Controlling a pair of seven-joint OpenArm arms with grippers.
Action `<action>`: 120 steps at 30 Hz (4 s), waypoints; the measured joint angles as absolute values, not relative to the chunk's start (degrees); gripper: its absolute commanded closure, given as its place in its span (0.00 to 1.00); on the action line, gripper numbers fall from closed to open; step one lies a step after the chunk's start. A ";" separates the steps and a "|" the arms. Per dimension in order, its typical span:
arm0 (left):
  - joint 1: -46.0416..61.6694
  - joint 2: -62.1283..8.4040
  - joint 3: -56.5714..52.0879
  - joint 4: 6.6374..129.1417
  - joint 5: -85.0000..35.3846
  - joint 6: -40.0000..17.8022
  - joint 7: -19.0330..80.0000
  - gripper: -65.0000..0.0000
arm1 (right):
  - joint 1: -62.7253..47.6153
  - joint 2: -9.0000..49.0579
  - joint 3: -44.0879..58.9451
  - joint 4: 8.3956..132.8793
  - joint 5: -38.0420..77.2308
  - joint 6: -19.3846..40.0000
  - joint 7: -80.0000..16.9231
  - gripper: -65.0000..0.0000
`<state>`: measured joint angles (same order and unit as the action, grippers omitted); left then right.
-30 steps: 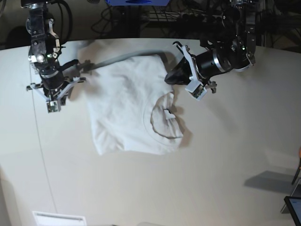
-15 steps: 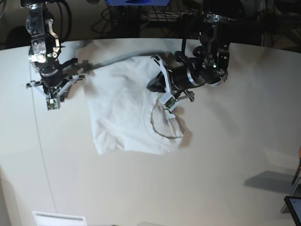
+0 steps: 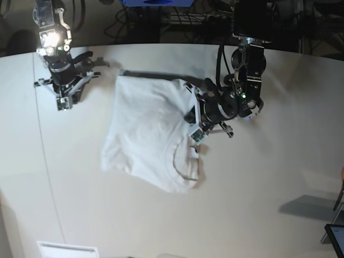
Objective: Fold the T-shirt properly
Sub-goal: 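Move the left gripper to the shirt's collar corner and pinch it, then raise the left gripper and reposition it beside the folded shirt, then push the shirt's side edge with the left gripper to square it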
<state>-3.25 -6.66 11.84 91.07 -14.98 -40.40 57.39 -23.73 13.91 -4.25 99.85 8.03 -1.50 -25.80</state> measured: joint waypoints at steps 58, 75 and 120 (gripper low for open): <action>3.29 -2.85 0.58 107.24 -1.85 -40.38 52.23 1.00 | -10.55 14.37 -6.85 103.18 8.47 -1.06 -26.85 0.98; 8.60 -1.61 -4.78 107.85 -2.00 -40.16 52.53 1.00 | -18.09 13.91 -6.74 100.71 8.43 -1.34 -17.34 0.98; -22.02 7.64 4.56 61.49 -1.34 -39.48 41.06 1.00 | -23.27 11.49 -9.76 97.49 7.79 -1.96 -16.51 0.98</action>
